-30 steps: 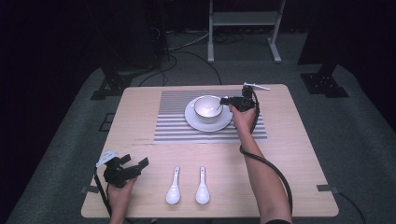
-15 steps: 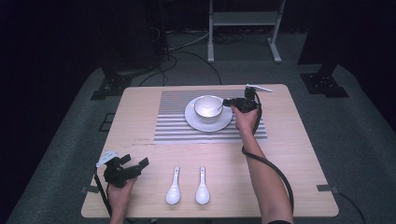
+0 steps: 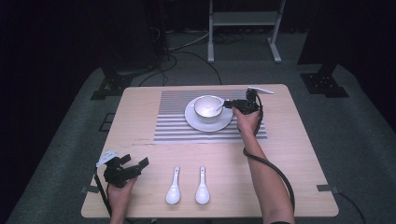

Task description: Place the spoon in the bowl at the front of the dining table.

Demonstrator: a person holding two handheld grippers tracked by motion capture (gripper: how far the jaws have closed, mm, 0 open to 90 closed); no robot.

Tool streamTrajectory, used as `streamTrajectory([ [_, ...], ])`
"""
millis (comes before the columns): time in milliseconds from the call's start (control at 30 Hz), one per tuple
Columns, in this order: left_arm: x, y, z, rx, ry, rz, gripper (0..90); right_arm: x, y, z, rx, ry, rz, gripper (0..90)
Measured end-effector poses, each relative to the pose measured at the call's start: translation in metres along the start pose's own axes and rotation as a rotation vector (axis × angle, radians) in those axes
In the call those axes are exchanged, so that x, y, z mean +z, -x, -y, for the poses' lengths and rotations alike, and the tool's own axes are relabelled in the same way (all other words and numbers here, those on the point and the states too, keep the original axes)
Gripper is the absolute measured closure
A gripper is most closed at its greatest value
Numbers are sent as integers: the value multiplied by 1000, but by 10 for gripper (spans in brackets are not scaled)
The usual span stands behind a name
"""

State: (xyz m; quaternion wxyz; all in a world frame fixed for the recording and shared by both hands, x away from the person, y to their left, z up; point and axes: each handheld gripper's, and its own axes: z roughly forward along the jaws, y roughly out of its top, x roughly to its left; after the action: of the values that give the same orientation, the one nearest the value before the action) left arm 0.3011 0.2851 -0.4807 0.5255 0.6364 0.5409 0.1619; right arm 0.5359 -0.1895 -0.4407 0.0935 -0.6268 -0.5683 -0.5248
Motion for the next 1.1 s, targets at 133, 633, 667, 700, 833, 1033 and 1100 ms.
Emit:
streamTrajectory([
  [133,0,0,0,0,-1,-2,10,-2,1,1,0,-2,-13,757],
  [633,0,0,0,2,-2,-9,11,-12,3,12,-14,-29,-66,659],
  [667,0,1,0,0,-2,-9,11,-14,2,14,-19,-31,-70,642],
  [700,0,1,0,0,-2,-10,10,-14,2,14,-20,-33,-72,635],
  [833,1,1,0,3,-3,-10,11,-17,2,19,-33,-38,-79,607],
  [1033,1,1,0,3,-3,-11,10,-22,4,26,-32,-48,-111,552],
  [1100,1,1,0,5,-5,-13,10,-25,4,29,-35,-49,-123,533],
])
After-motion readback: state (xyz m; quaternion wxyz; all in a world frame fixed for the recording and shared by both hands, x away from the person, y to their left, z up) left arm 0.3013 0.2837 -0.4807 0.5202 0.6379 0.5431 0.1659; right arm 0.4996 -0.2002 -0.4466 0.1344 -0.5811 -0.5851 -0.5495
